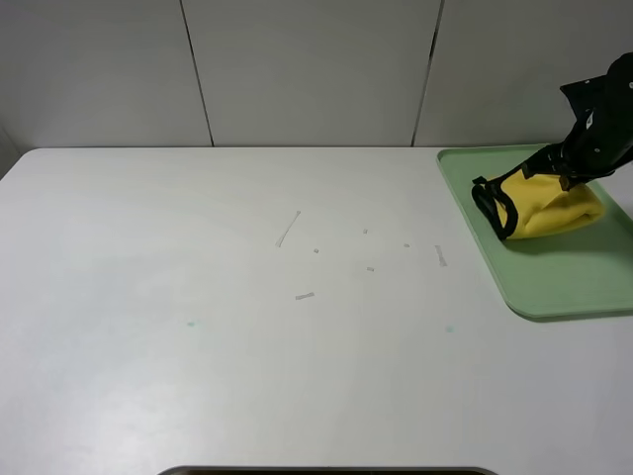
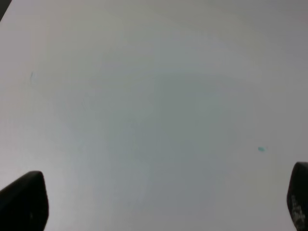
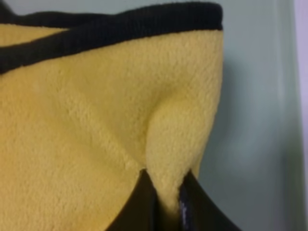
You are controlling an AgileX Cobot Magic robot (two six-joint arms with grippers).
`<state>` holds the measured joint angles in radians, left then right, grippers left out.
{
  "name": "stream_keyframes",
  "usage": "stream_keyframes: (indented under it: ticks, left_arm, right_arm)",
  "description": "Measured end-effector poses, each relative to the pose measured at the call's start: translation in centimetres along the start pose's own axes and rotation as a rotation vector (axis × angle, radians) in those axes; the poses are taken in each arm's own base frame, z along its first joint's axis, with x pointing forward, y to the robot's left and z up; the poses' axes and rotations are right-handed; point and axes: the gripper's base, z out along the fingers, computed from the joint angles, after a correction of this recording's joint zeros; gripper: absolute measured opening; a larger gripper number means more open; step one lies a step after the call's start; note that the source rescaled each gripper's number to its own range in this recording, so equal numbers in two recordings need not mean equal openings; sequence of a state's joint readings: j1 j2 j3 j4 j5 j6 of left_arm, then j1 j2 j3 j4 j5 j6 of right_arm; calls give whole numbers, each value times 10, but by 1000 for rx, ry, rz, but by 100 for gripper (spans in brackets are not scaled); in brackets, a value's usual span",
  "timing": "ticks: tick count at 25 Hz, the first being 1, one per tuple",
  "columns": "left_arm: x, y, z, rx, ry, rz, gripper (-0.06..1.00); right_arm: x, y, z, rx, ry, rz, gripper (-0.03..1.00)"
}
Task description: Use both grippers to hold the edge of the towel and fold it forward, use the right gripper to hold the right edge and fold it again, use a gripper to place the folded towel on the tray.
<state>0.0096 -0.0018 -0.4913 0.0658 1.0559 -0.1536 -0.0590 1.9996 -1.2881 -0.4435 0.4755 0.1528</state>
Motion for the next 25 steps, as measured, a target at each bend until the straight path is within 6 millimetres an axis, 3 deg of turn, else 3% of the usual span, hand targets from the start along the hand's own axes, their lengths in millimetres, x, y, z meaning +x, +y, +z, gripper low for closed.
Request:
stream_keyframes:
  ticks: [2,3,5,6,8,15,21,25]
  left_arm:
    - [0,0,0,0,0,0,100]
    - [0,0,0,0,0,0,100]
    - [0,0,0,0,0,0,100]
    - [0,0,0,0,0,0,100]
    - [0,0,0,0,0,0,100]
    - [0,0,0,0,0,0,100]
    - [0,0,0,0,0,0,100]
    - [0,0,0,0,0,0,100]
  right_arm:
    - [0,0,0,1,0,-1,11]
    - [0,0,0,1,1,-1,20]
    - [1,0,0,2,8,-1,62]
    - [1,0,0,3,10,-2,78]
    - [1,0,0,4,15,-3,91]
    - [-1,-1,-8,1,10,20,99]
    - [-9,-9,-63,-48,-38,186,100]
    - [-4,-13,-102,-85,7,268,100]
